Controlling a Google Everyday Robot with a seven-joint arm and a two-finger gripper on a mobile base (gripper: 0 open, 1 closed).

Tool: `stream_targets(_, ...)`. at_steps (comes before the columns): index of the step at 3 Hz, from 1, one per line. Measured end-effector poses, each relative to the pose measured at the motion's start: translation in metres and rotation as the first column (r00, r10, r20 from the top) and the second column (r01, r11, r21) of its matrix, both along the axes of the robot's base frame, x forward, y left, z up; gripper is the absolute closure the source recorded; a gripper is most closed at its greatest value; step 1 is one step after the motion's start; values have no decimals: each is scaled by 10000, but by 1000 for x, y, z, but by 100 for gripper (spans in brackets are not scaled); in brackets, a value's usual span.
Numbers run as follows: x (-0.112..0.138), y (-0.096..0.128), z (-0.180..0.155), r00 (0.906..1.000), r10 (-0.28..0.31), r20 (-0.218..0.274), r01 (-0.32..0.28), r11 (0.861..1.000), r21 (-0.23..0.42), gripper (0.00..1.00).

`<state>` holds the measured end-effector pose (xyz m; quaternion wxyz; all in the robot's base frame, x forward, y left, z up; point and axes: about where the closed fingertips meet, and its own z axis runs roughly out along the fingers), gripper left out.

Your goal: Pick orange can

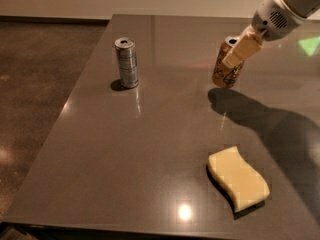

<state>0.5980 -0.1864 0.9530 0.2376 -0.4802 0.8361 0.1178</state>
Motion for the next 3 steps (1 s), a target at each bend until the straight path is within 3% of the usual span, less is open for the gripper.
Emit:
stream_targets(1, -10, 13, 29, 9983, 567, 125, -569, 9983, 156, 100)
stream_targets(2, -24, 33, 74, 9879, 1430, 596, -1446, 9892, 243, 100)
stream_targets(3, -24, 33, 74, 9879, 1429, 597, -1446, 9892, 244, 100)
